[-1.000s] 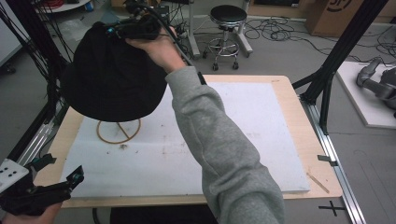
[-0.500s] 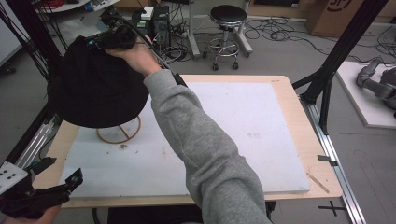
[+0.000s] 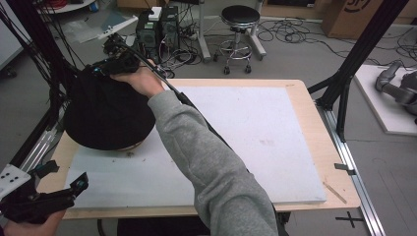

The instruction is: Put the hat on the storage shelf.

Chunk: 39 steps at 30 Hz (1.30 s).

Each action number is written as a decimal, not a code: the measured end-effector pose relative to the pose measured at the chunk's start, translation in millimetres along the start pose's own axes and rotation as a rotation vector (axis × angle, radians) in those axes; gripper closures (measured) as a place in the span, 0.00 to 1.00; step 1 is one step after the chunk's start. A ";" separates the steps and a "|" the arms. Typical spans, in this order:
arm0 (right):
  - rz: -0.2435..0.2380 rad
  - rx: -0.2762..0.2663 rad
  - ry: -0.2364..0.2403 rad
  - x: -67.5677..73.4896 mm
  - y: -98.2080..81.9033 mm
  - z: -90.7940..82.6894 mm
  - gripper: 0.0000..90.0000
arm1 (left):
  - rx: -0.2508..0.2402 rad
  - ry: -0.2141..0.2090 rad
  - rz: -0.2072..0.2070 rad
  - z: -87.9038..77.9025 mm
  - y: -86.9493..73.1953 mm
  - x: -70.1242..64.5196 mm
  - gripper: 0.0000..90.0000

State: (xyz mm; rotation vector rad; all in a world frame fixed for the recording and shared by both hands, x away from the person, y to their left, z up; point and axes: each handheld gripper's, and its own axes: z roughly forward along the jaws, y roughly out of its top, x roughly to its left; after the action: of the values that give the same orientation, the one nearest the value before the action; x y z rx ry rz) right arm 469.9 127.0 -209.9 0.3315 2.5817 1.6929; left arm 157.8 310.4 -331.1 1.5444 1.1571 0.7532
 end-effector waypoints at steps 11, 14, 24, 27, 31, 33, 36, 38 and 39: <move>0.081 -0.027 -0.086 -8.7 -12.4 -30.7 0.12 | -0.036 0.003 -0.006 3.1 13.7 11.8 0.02; 0.071 -0.032 -0.104 -7.1 -20.0 -44.5 0.12 | -0.054 -0.001 -0.008 5.6 18.7 15.0 0.02; 0.076 -0.076 -0.148 -1.5 -51.5 -108.1 0.12 | -0.076 -0.007 -0.017 12.6 29.4 25.5 0.02; 0.092 -0.084 -0.163 -2.9 -65.7 -129.2 0.12 | -0.079 -0.010 -0.015 15.4 31.6 26.4 0.02; 0.111 -0.036 -0.208 -2.0 -79.5 -149.3 0.12 | -0.077 -0.020 -0.017 21.7 33.6 27.5 0.02; 0.119 -0.023 -0.213 0.5 -85.6 -161.2 0.12 | -0.073 -0.025 -0.015 25.7 34.0 27.8 0.02; 0.087 -0.076 -0.208 5.2 -97.8 -180.1 0.12 | -0.070 -0.038 -0.009 32.2 35.5 27.6 0.02; 0.096 -0.100 -0.221 6.3 -107.1 -192.0 0.12 | -0.066 -0.041 -0.008 36.2 36.6 27.7 0.02; 0.117 -0.126 -0.229 6.0 -118.8 -204.1 0.12 | -0.066 -0.043 -0.007 38.0 36.9 27.6 0.02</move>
State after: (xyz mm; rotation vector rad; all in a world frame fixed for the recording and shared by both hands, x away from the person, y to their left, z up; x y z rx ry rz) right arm 415.4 -101.6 -234.9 0.6402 2.3230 1.7289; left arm 212.1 322.2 -309.1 1.4932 1.0954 0.7432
